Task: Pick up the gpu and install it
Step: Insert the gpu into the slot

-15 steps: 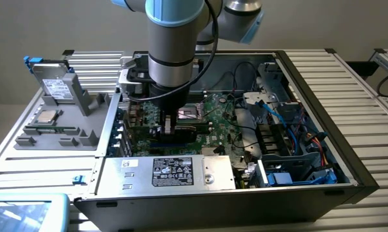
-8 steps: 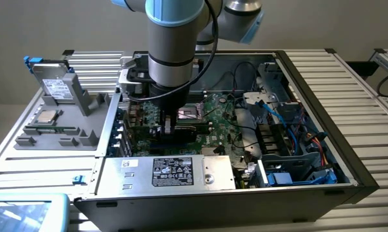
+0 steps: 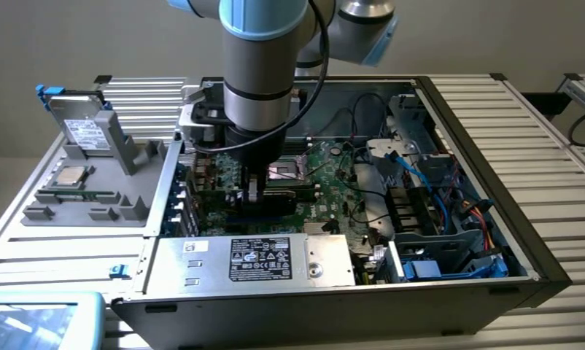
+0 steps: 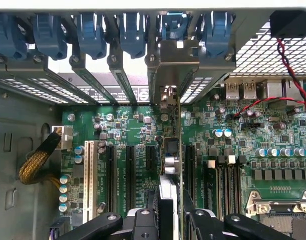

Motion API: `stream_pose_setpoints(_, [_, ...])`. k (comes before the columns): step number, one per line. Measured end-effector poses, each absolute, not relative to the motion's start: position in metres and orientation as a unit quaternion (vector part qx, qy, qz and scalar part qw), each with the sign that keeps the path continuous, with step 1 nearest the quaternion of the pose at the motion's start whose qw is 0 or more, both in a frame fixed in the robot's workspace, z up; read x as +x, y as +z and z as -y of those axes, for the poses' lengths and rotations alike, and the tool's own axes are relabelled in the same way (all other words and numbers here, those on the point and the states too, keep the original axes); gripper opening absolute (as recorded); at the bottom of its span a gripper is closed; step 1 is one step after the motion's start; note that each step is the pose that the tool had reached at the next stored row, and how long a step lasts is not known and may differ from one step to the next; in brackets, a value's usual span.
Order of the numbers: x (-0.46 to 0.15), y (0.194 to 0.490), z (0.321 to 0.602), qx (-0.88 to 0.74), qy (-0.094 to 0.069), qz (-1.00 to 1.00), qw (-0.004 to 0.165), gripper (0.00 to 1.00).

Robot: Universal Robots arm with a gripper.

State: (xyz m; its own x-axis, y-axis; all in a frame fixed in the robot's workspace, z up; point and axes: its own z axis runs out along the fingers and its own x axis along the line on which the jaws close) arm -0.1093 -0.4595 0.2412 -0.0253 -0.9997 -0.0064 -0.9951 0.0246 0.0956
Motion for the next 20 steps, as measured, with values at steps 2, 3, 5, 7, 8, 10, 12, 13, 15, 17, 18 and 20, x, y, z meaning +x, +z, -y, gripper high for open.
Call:
stream_pose_setpoints(2, [-0.1093, 0.2406, 0.4595, 0.697, -0.037, 0.715, 0.031, 0.29])
stream_pose_setpoints(3, [-0.1093, 0.2401, 0.4595, 0.697, -0.037, 0.715, 0.031, 0.29])
stream_pose_setpoints(5, [-0.1093, 0.2396, 0.4595, 0.697, -0.037, 0.715, 0.031, 0.29])
stream_pose_setpoints(7, [-0.1093, 0.2396, 0.4595, 0.697, -0.036, 0.715, 0.031, 0.29])
stream_pose_setpoints(8, [-0.1093, 0.2395, 0.4595, 0.697, -0.036, 0.715, 0.031, 0.29])
stream_pose_setpoints(10, [-0.1093, 0.2392, 0.4595, 0.697, -0.037, 0.715, 0.031, 0.29])
stream_pose_setpoints(12, [-0.1093, 0.2389, 0.4595, 0.697, -0.037, 0.715, 0.031, 0.29])
stream_pose_setpoints(13, [-0.1093, 0.2387, 0.4595, 0.697, -0.037, 0.715, 0.031, 0.29])
stream_pose_setpoints(15, [-0.1093, 0.2385, 0.4595, 0.697, -0.036, 0.715, 0.031, 0.29])
stream_pose_setpoints(17, [-0.1093, 0.2382, 0.4595, 0.697, -0.036, 0.715, 0.031, 0.29])
stream_pose_setpoints(18, [-0.1093, 0.2381, 0.4595, 0.697, -0.036, 0.715, 0.031, 0.29])
stream_pose_setpoints(20, [-0.1093, 0.2379, 0.4595, 0.697, -0.036, 0.715, 0.031, 0.29])
